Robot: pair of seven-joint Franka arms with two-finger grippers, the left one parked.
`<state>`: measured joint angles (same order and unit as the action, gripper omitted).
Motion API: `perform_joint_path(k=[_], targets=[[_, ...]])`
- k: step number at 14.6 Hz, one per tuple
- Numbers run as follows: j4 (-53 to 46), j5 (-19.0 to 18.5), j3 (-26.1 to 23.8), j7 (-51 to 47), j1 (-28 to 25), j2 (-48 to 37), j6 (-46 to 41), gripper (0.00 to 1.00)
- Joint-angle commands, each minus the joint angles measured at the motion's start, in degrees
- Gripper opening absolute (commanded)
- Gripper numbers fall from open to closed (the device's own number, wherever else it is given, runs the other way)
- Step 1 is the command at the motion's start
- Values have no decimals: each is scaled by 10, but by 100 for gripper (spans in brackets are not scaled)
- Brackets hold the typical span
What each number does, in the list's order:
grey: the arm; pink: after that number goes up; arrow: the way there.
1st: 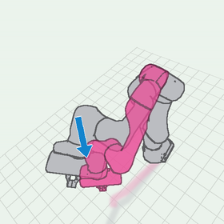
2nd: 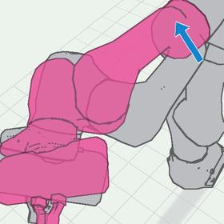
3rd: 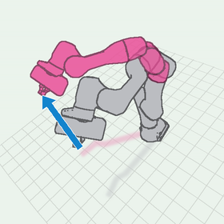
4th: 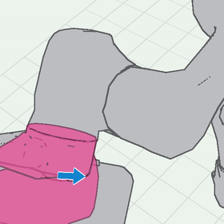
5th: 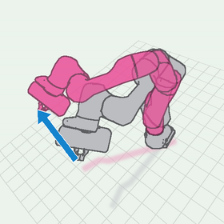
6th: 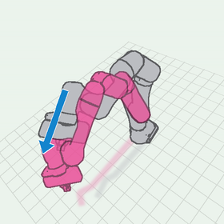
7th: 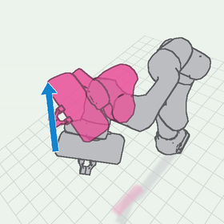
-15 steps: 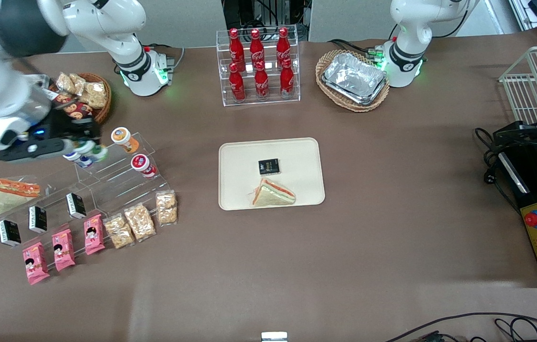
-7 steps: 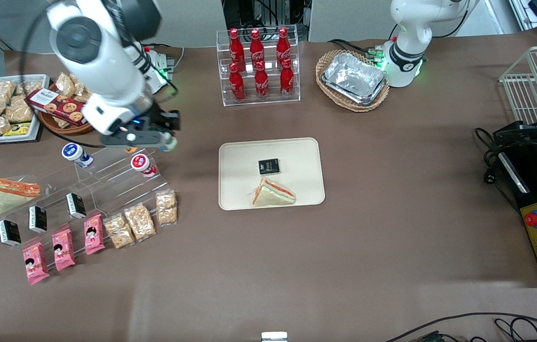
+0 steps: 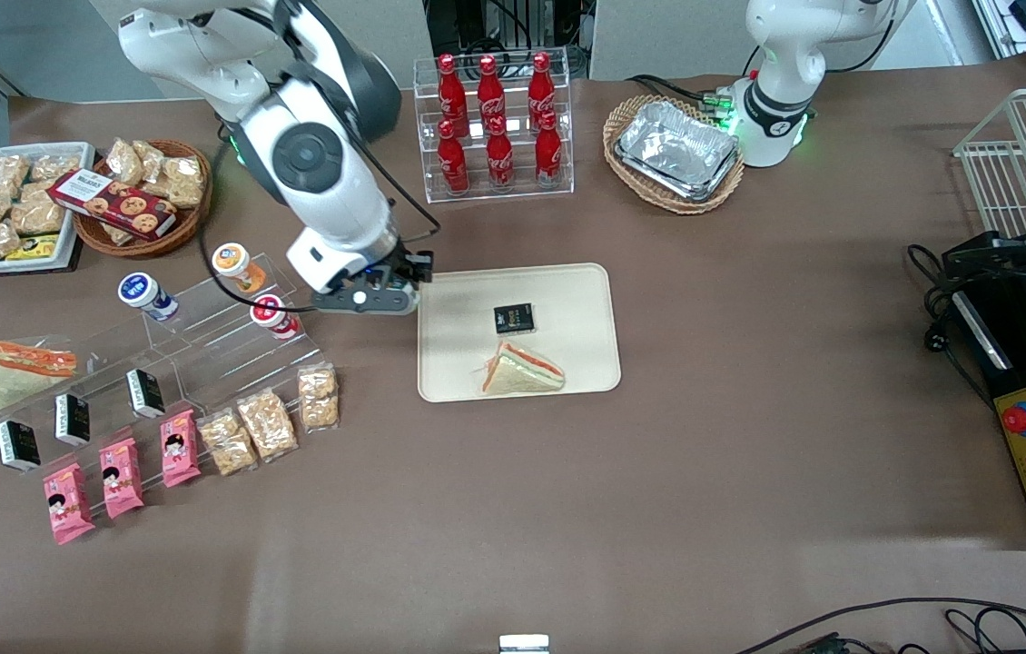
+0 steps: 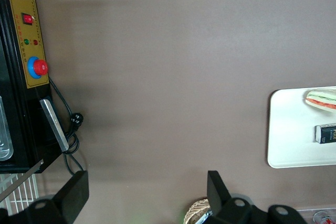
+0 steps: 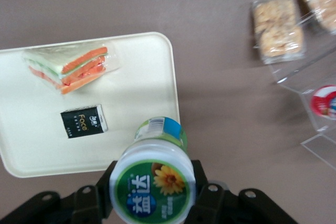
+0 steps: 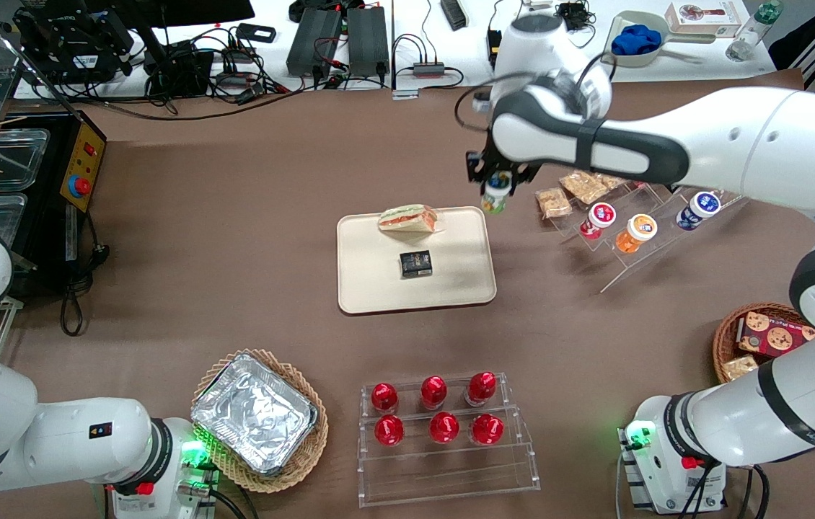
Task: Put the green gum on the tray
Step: 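Carry the bottle over the cream tray beside the black box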
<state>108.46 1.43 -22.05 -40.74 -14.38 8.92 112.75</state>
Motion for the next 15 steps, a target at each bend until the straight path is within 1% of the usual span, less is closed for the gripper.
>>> perform_joint_path(k=[1,3,6,8,11,15], targets=[[77,-2,2,-32,-24,13,109,0],[116,-6,2,-47,-34,33,174,0],[152,-6,2,-53,-48,63,243,0],[155,-9,3,-73,-66,88,262,0],[155,-29,3,-88,-72,111,275,0],[156,-30,3,-94,-83,130,291,0]])
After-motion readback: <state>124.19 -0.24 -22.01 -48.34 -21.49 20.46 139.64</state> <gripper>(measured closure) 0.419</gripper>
